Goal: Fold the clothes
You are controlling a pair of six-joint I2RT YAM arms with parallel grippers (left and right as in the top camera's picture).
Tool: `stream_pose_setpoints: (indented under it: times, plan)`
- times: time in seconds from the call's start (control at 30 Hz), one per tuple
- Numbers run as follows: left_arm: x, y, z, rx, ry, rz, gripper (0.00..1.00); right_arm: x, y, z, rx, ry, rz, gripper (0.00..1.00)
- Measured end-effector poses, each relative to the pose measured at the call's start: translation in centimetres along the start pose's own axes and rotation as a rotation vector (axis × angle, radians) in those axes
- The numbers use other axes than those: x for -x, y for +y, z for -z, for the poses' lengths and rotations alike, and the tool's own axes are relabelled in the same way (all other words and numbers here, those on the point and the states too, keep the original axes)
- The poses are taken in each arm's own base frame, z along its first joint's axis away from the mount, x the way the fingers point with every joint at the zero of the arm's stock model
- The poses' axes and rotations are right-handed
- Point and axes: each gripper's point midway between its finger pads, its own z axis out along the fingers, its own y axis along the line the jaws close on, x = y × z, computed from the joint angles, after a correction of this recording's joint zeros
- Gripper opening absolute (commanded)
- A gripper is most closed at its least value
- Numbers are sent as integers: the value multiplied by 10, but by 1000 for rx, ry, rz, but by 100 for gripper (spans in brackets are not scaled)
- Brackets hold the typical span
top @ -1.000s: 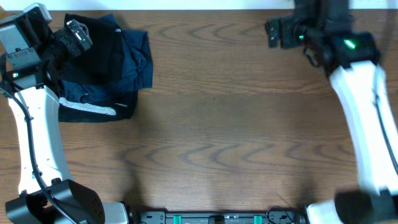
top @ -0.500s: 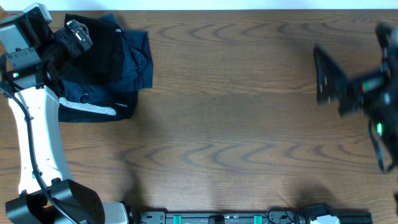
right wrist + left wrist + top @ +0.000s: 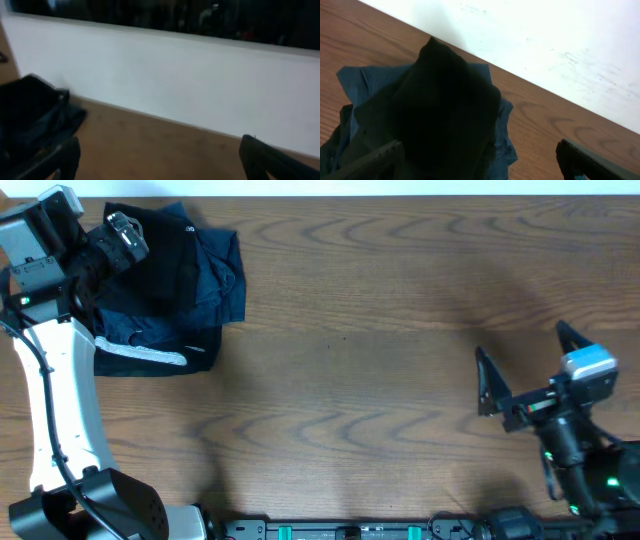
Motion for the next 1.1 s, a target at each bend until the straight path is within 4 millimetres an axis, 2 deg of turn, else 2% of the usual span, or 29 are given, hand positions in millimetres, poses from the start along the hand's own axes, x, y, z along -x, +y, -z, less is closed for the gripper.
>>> stream_pose_setpoints:
  times: [0.27,0.47,0.67,0.87,1.1]
  plan:
    - [0,0,0,0,0,0,98,-55,-3,-7,-28,-135,21,99]
    - [0,0,0,0,0,0,98,-77,-4,-1,-43,-235,35,99]
    - [0,0,0,0,0,0,98,-117,-6,1,-60,-222,36,99]
    - [0,0,0,0,0,0,98,-143,-10,1,-84,-218,39,99]
    - [0,0,0,0,0,0,98,-182,-12,-5,-86,-88,21,99]
